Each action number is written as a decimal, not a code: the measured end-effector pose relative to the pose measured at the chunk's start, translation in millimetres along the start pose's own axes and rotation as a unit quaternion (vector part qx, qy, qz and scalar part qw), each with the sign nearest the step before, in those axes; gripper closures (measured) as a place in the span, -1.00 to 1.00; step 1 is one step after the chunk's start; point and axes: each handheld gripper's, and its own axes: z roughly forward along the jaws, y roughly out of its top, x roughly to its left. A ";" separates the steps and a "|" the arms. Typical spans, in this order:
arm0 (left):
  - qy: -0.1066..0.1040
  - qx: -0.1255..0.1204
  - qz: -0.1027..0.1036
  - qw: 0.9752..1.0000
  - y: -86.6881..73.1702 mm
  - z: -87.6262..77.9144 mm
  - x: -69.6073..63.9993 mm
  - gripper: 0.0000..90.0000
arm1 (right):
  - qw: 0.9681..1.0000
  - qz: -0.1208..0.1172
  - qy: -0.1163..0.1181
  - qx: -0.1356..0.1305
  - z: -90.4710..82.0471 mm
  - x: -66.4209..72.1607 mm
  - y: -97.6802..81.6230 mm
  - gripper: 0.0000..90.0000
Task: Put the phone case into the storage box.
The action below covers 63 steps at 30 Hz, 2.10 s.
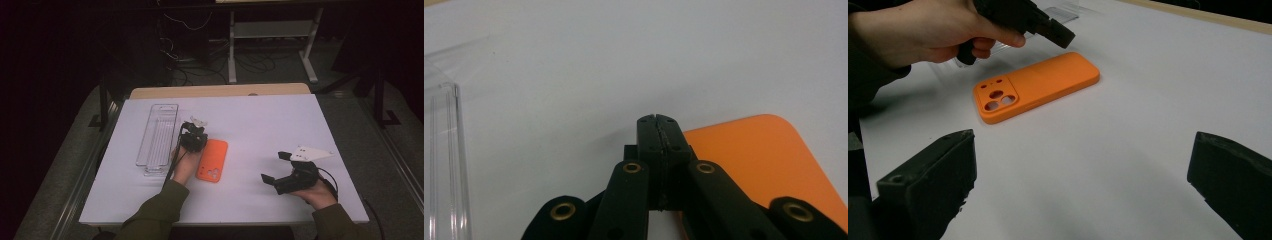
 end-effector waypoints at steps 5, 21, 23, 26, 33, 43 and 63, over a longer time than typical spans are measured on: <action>-0.003 0.008 -0.002 1.000 -1.4 3.3 0.4 0.99 | 1.000 0.001 0.000 0.000 0.0 -0.1 0.1 -1.00; -0.044 0.009 0.004 0.999 -0.9 6.1 -8.8 1.00 | 1.000 0.002 0.000 0.001 0.3 0.1 0.4 -1.00; -0.053 0.010 0.015 0.998 -0.6 6.0 -12.4 1.00 | 1.000 0.002 0.000 0.001 0.3 -0.2 0.4 -1.00; -0.057 0.010 0.021 0.998 -0.3 6.1 -15.3 1.00 | 1.000 0.001 0.000 0.001 0.3 -0.2 0.4 -1.00; -0.083 0.018 0.040 0.996 1.2 5.2 -29.0 1.00 | 1.000 0.001 0.000 0.001 0.4 -0.2 0.5 -1.00; -0.117 0.014 0.056 0.991 1.5 4.8 -54.2 1.00 | 1.000 0.002 0.000 0.001 0.3 0.0 0.6 -1.00; -0.252 -0.067 0.082 0.962 13.9 -59.2 -6.2 -0.02 | 1.000 0.003 0.000 0.003 1.1 0.1 0.3 -1.00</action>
